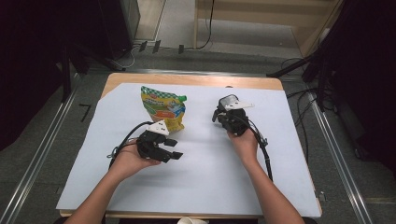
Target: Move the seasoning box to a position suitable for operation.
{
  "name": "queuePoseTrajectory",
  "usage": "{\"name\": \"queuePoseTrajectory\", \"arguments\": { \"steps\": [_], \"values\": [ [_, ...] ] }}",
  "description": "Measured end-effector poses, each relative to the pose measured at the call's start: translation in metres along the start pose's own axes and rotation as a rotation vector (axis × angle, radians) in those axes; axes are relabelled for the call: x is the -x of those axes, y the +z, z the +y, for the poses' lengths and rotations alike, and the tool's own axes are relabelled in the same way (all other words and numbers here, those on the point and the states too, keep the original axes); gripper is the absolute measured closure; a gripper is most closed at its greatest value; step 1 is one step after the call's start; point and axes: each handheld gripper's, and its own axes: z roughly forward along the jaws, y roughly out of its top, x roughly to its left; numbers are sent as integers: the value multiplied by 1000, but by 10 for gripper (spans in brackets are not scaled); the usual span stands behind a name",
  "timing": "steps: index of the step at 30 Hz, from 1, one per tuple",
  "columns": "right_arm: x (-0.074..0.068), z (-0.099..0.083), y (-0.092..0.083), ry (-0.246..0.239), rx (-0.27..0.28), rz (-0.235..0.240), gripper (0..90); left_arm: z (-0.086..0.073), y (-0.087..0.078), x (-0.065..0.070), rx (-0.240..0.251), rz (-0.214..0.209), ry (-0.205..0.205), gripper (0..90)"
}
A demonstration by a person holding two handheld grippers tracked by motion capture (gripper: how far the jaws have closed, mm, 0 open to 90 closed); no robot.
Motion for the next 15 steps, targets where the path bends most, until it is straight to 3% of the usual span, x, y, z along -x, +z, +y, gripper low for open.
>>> {"name": "queuePoseTrajectory", "arguments": {
  "steps": [7, 8, 15],
  "values": [
    [1, -1, -26, 7, 17, 30, 827, 1, 0, 0, 1, -7, 7, 442],
    [2, -1, -35, 11, 32, 28, 794, 1, -1, 0, 2, -8, 8, 441],
    [10, -5, -49, 27, 62, 14, 657, 1, 0, 1, 3, -12, 11, 441]
  ]
}}
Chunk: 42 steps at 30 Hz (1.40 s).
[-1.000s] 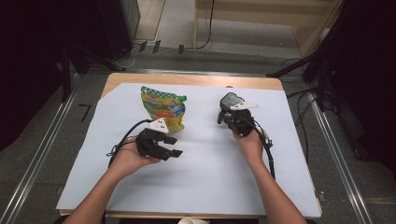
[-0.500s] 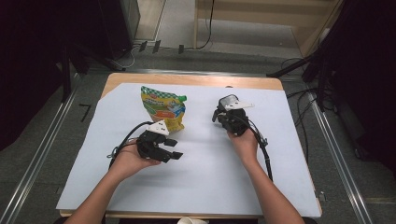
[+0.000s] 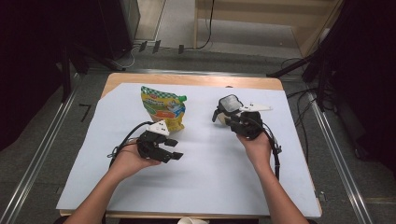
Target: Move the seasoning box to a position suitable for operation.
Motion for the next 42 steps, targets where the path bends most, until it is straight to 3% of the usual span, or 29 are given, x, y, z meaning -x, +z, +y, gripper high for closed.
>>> {"name": "queuePoseTrajectory", "arguments": {
  "steps": [2, 7, 10, 14, 17, 21, 25, 29, 32, 42],
  "values": [
    [5, -2, -5, 4, 23, -23, 626, 0, 0, 0, 0, -1, 0, 440],
    [14, -2, -7, 40, 26, -20, 588, 0, 1, 0, -7, -4, 8, 440],
    [17, -3, -6, 8, 29, -59, 459, 0, 2, 0, -12, -5, 10, 440],
    [25, -5, 2, 43, 19, -47, 287, 0, 2, 0, -8, -9, 12, 440],
    [29, -6, 9, 36, 4, -62, 268, 0, 2, 1, -11, -9, 12, 440],
    [35, -8, 22, 57, 4, -43, 223, -1, 3, 1, -10, -12, 11, 440],
    [36, -8, 35, 35, 3, -55, 182, -2, 3, 0, -9, -13, 6, 440],
    [37, -11, 49, 38, 37, -59, 155, -4, 3, 1, -7, -15, 2, 440],
    [36, -14, 60, 10, 60, -77, 148, -6, 2, 2, -10, -12, -2, 440],
    [36, -11, 75, 21, 84, -86, 141, -10, 1, 2, -16, -6, -13, 441]
  ]
}}
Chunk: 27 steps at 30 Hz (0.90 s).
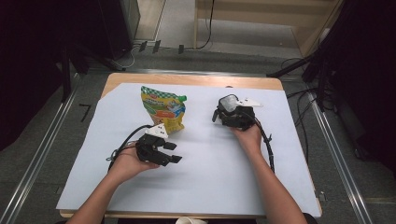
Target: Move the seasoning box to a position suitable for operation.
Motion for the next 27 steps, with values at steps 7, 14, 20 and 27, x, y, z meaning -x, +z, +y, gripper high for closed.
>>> {"name": "queuePoseTrajectory", "arguments": {
  "steps": [7, 14, 20, 27],
  "values": [
    [-1, 1, 3, 0, 11, -7, 148, -1, -2, 0, 5, 0, -7, 441],
    [-3, 1, 1, -27, 13, -24, 158, -1, -4, -1, 13, 1, -12, 441],
    [-2, 3, -3, -7, 1, -9, 159, -1, -5, -4, 17, -5, -19, 441],
    [-9, 8, -13, -3, -2, 19, 159, 2, -4, -6, 24, -27, -25, 434]
  ]
}}
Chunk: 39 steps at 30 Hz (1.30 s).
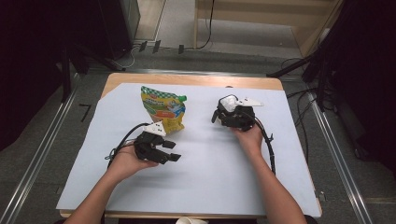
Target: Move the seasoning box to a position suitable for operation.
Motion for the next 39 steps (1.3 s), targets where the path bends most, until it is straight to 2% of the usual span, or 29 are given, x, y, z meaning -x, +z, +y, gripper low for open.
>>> {"name": "queuePoseTrajectory", "arguments": {
  "steps": [6, 12, 19, 24, 31, 33, 36, 39],
  "values": [
    [-8, 2, -13, 10, 6, 29, 159, 2, 1, -2, -4, -9, -2, 428],
    [-21, 1, -33, -10, 15, 61, 159, 5, 2, -4, 1, -23, -9, 429],
    [-33, -4, -47, -23, 11, 83, 159, 9, 3, -4, 2, -29, -1, 427],
    [-47, -11, -56, -51, -7, 113, 159, 11, 6, -7, -8, -41, -3, 432],
    [-67, -25, -64, -84, -34, 155, 159, 15, 6, -12, -3, -47, -1, 432],
    [-72, -29, -65, -90, -41, 169, 159, 15, 7, -15, 1, -53, -12, 432],
    [-81, -33, -65, -99, -49, 185, 159, 17, 9, -17, -17, -49, -3, 435],
    [-87, -36, -64, -109, -51, 200, 159, 18, 9, -17, -8, -53, -6, 435]
  ]
}}
